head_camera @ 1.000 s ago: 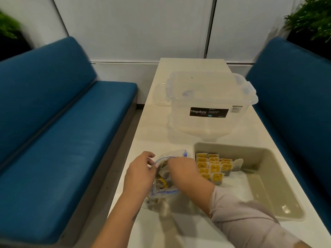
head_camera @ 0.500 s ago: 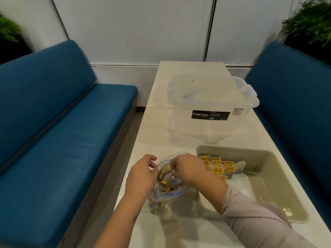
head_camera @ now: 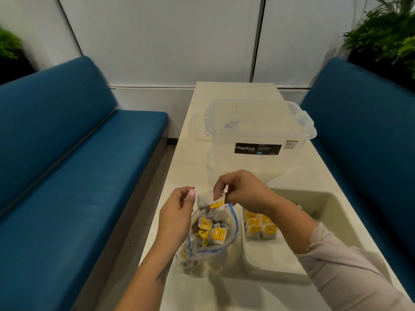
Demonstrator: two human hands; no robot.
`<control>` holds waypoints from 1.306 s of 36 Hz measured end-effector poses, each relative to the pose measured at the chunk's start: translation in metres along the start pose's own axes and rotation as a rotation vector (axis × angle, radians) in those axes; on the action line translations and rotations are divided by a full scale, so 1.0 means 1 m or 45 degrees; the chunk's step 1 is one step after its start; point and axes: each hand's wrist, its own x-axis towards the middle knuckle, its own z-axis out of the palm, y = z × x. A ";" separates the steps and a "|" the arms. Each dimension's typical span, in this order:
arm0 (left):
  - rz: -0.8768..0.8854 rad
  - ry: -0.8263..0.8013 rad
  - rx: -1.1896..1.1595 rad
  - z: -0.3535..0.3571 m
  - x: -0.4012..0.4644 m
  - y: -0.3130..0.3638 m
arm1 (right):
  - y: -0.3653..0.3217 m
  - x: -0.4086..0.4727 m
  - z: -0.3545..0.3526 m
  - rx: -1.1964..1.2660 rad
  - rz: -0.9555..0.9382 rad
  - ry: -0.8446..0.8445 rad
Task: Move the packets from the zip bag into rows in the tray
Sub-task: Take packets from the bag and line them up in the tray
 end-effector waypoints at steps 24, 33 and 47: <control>-0.385 -0.335 -0.929 0.020 -0.013 0.020 | 0.012 -0.017 -0.004 0.151 0.167 0.237; -0.535 -0.396 -0.963 0.029 -0.013 0.019 | 0.014 -0.024 -0.008 0.141 0.205 0.325; -0.580 -0.267 -0.964 0.048 -0.012 0.016 | 0.027 -0.052 -0.066 -0.172 0.259 0.570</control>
